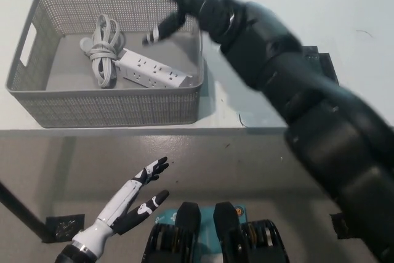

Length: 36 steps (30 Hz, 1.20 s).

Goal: Use the right hand to pick up a power strip and put it into a container on the left side

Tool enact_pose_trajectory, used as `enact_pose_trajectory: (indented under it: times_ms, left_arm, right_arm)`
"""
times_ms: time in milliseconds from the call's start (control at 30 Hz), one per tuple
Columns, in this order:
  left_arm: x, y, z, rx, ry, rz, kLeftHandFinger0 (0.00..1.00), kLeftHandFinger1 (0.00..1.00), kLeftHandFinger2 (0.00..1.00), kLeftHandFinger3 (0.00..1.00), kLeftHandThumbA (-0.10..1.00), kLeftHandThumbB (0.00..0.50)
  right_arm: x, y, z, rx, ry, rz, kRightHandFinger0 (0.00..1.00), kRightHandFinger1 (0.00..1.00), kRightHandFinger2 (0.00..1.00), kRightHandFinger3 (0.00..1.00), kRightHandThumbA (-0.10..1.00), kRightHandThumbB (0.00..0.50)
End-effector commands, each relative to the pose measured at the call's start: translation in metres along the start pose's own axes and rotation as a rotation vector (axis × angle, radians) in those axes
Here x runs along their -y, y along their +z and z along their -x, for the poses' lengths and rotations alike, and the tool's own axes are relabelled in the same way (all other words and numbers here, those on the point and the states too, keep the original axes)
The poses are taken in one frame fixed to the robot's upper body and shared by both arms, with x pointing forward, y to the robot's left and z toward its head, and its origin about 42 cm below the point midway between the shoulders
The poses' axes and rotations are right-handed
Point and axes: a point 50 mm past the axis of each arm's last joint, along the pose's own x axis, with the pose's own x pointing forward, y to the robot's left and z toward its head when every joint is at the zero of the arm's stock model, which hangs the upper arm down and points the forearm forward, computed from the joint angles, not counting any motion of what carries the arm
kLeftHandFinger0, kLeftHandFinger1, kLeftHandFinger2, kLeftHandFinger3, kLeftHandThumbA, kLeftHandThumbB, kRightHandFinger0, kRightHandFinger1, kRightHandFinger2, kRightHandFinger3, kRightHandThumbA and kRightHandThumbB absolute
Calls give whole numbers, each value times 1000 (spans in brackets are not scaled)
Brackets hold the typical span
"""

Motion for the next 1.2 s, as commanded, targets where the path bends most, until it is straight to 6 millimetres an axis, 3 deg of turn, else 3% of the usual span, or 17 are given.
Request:
enact_pose_trajectory:
  times_ms: [0, 67, 167, 233, 333, 367, 433, 500, 600, 667, 700, 733, 767, 833, 900, 1000, 1167]
  left_arm:
    - [-9, 5, -5, 39, 0, -28, 1000, 1000, 1000, 1000, 883, 174]
    - [-11, 7, -6, 31, 4, -23, 1000, 1000, 1000, 1000, 880, 175]
    - [-12, 6, -5, 31, 6, -16, 1000, 1000, 1000, 1000, 869, 164]
    - [-11, 5, -4, 30, 6, -23, 1000, 1000, 1000, 1000, 882, 159]
    - [-9, 3, -4, 34, 8, -11, 1000, 1000, 1000, 1000, 944, 173]
    - [-8, 3, -4, 29, 4, -4, 1000, 1000, 1000, 1000, 1000, 208]
    - [-7, 4, -5, 31, 7, 2, 1000, 1000, 1000, 1000, 1000, 231]
    - [-6, 4, -7, 34, 18, 7, 1000, 1000, 1000, 1000, 1000, 236]
    - [1, 1, -5, 25, 52, 62, 1000, 1000, 1000, 1000, 1000, 260]
    - [5, -1, 0, 10, 54, 73, 1000, 1000, 1000, 1000, 1000, 262]
    - [11, -4, 6, -4, 52, 95, 1000, 1000, 1000, 1000, 1000, 258]
    - [14, -5, 9, -9, 52, 100, 1000, 1000, 1000, 1000, 1000, 256]
    - [20, -8, 16, -17, 50, 113, 1000, 1000, 1000, 1000, 1000, 245]
    - [26, -11, 24, -27, 51, 124, 1000, 1000, 1000, 1000, 1000, 246]
    - [30, -13, 31, -39, 52, 117, 1000, 1000, 1000, 1000, 1000, 240]
    - [31, -13, 31, -50, 53, 102, 1000, 1000, 1000, 1000, 1000, 247]
    - [30, -11, 27, -38, 55, 117, 1000, 1000, 1000, 1000, 1000, 245]
  right_arm:
    - [130, 62, 30, 366, -342, -155, 1000, 1000, 1000, 1000, 1000, 489]
    - [174, 59, 52, 381, -423, -140, 1000, 1000, 1000, 1000, 1000, 443]
    - [219, 40, 93, 414, -510, -161, 1000, 1000, 1000, 1000, 1000, 455]
    - [231, 24, 120, 427, -527, -164, 1000, 1000, 1000, 1000, 1000, 480]
    - [226, 2, 151, 452, -516, -174, 1000, 1000, 1000, 1000, 1000, 500]
    - [211, -16, 181, 500, -498, -165, 1000, 1000, 1000, 1000, 1000, 471]
    - [193, -26, 212, 557, -486, -172, 1000, 1000, 1000, 1000, 1000, 418]
    - [179, -32, 232, 600, -493, -203, 1000, 1000, 1000, 1000, 1000, 407]
    - [107, -48, 294, 707, -550, -323, 1000, 1000, 1000, 1000, 1000, 430]
    - [79, -51, 307, 704, -531, -356, 1000, 1000, 1000, 1000, 1000, 450]
    - [37, -63, 321, 694, -511, -397, 1000, 1000, 1000, 1000, 1000, 470]
    - [21, -68, 327, 684, -503, -413, 1000, 1000, 1000, 1000, 1000, 468]
    - [-12, -81, 337, 687, -496, -450, 1000, 1000, 1000, 1000, 1000, 430]
    - [-48, -88, 352, 694, -498, -504, 1000, 1000, 1000, 1000, 1000, 441]
    - [-86, -83, 372, 710, -499, -562, 1000, 1000, 1000, 1000, 1000, 461]
    - [-115, -59, 397, 750, -511, -532, 1000, 1000, 1000, 1000, 1000, 500]
    - [-143, -37, 428, 820, -533, -482, 1000, 1000, 1000, 1000, 1000, 486]
